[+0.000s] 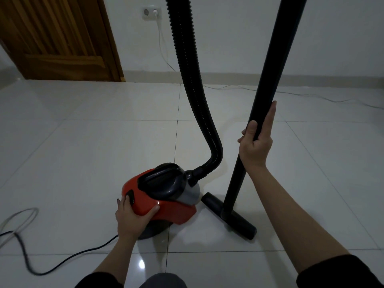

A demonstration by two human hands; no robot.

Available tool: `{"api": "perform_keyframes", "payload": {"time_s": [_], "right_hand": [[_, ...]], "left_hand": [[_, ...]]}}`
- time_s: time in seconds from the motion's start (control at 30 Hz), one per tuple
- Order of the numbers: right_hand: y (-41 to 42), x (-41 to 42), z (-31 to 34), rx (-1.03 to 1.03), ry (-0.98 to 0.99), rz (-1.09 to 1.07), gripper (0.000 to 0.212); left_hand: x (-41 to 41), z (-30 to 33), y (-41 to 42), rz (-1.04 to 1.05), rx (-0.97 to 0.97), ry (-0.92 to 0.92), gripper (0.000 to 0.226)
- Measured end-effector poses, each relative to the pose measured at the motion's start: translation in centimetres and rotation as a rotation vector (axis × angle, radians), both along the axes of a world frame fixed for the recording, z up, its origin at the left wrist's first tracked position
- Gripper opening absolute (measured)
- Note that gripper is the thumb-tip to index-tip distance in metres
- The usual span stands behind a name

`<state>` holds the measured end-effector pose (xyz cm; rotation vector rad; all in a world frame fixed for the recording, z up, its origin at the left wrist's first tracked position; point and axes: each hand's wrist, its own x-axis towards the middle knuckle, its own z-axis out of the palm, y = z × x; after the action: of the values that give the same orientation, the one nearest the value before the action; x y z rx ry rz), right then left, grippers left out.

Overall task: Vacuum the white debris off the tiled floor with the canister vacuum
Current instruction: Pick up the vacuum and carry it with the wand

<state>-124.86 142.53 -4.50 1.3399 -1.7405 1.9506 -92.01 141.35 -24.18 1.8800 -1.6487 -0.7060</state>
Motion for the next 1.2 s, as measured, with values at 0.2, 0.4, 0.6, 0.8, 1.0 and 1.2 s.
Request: {"api": "perform_keyframes", "payload": {"time_s": [0.2,0.4,0.6,0.8,1.0,1.2], "right_hand": [[-0.1,-0.2,-0.3,-0.033,-0.021,-0.017,0.052],[-0.3,-0.1,0.1,-0.026,-0.041,-0.018,0.053],[-0.4,-0.1,0.1,-0.005,-0.037,0.002,0.057],[-0.7,-0.1,0.1,0.003,-0.036,0.032,0.052],[-0.8,-0.4,0.0,-0.002,-0.039,0.028,0.052],[-1.0,-0.8,0.0,0.006,-0.046,0.017,0.051]], "left_hand": [[0.6,0.8,-0.3,-0.022,-0.017,-0.092,0.132],[1.6,-0.1,-1.3,-0.094,-0.007,-0.265,0.126],[0.7,-0.2,-0.6,-0.084,0.055,-0.063,0.134],[-0.1,-0.7,-0.2,-0.033,0.059,0.012,0.121],[-0.3,-0.6,0.1,-0.029,0.063,0.044,0.128],[-0.4,-0.7,0.2,-0.041,0.057,0.059,0.127]]}}
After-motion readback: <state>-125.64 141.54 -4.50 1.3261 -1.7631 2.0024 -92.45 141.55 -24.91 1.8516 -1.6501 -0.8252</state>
